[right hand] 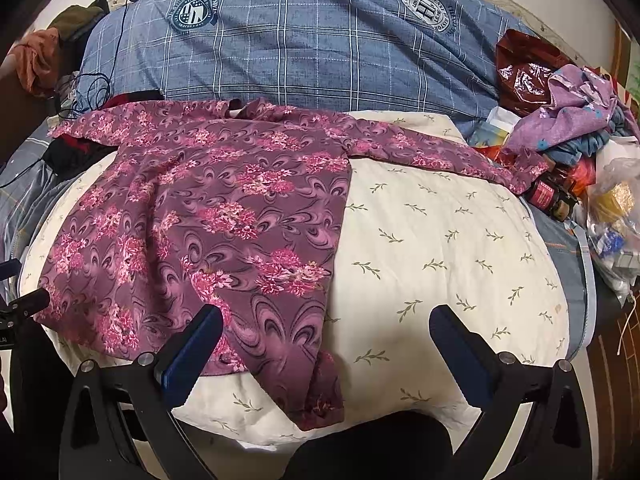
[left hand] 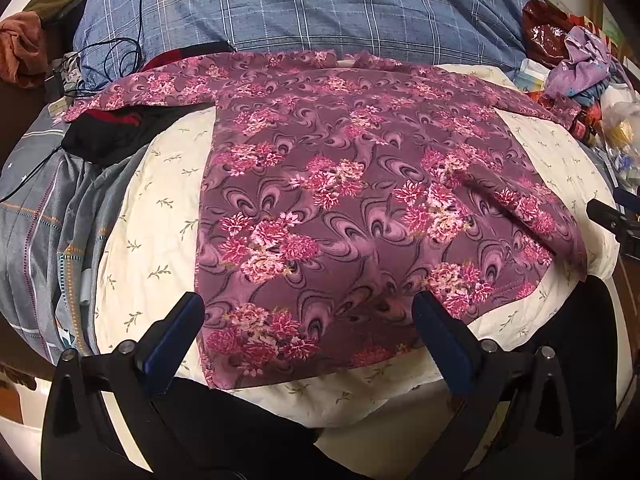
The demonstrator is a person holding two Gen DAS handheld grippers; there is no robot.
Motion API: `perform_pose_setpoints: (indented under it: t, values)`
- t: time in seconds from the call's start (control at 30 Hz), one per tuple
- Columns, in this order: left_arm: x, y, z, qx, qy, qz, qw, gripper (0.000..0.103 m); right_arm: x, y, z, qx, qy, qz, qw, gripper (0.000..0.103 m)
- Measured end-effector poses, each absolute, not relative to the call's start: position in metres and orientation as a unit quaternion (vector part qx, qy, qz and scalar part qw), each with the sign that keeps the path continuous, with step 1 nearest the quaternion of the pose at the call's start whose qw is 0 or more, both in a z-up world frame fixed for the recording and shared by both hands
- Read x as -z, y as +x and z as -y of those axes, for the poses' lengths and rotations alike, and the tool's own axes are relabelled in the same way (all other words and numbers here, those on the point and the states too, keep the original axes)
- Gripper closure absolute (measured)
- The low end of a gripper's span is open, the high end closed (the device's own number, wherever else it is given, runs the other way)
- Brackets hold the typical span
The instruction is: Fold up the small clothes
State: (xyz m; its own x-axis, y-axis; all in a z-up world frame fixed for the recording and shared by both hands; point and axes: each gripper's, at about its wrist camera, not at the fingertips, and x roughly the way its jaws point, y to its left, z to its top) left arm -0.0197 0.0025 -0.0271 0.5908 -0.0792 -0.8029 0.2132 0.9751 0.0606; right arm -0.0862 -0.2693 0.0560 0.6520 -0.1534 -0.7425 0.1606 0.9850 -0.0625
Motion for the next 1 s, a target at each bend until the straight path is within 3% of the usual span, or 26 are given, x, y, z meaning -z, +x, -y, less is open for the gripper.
perform_pose_setpoints:
  t: [0.63,1.0]
  values:
    - [0.033,-0.01,0.0,0.084,0.078,-0.459,0.881,0.0,-0.051,-0.078,0.277,0.072,0.027,-0.414,0.907,0.0]
    - [0.04,0.041,-0.087,0.054,-0.064,-0.529,0.844,0.0,-0.035,-0.053,0.327,0.074,0.116,-0.426,0.894,0.001]
